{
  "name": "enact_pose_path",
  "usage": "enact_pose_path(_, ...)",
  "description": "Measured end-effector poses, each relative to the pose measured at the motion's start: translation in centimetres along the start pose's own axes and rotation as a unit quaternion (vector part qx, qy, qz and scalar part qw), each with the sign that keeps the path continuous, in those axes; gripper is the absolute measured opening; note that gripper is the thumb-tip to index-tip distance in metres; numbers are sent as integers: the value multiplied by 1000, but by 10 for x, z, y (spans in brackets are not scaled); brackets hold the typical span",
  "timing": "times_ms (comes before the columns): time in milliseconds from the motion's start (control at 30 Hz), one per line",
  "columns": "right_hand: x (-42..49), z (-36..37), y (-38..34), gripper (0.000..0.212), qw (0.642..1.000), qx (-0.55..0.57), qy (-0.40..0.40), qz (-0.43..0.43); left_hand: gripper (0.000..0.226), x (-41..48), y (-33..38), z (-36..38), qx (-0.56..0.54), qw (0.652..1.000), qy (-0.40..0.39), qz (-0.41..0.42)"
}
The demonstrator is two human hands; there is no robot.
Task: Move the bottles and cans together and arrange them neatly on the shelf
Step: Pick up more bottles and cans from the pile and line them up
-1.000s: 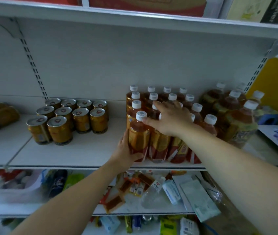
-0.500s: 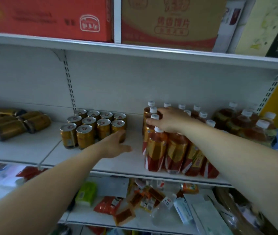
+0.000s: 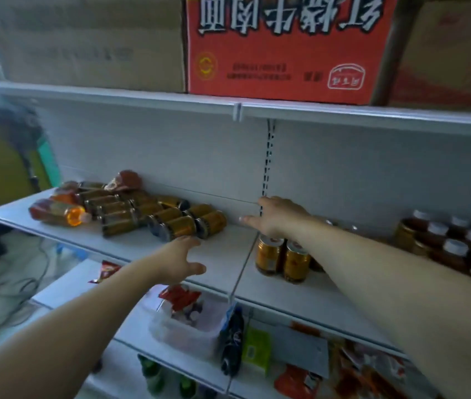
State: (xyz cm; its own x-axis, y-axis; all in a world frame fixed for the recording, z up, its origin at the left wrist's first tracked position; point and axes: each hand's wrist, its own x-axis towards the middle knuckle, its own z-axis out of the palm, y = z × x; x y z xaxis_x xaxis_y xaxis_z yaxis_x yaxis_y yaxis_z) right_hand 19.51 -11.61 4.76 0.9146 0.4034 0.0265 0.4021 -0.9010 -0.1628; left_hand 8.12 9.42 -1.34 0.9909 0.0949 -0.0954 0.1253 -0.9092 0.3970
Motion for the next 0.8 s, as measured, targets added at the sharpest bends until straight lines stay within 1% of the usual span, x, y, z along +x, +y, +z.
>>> enact_pose_path(100,26,19,-54,89,999,18,-24,-20,72,-6,-55,-22,3,999,-8,-32)
enact_pose_path(233,63,44,-102,87,998,-4,-47,-36,71,1,-108,-37,-14,998,-1,-62)
enact_pose_path(400,118,71,-135,84,998,3,-55,-31,73,35,-148,-37,-9,999,3,-43)
enact_pose_path(467,143,81,-146,83,998,4,-58,-36,72,53,-163,-35,16,999,5,-32)
enact_pose_path(600,189,104,-167,81,998,-4,-51,-43,74,91,-196,-43,88,994,48,-31)
enact_pose_path(700,218,124,-189,90,996,-52,-66,-40,80,122,-229,-55,136,988,60,-52)
enact_pose_path(800,231,138,-212,94,990,-101,-93,-37,87,146,-260,-62,169,983,42,-63)
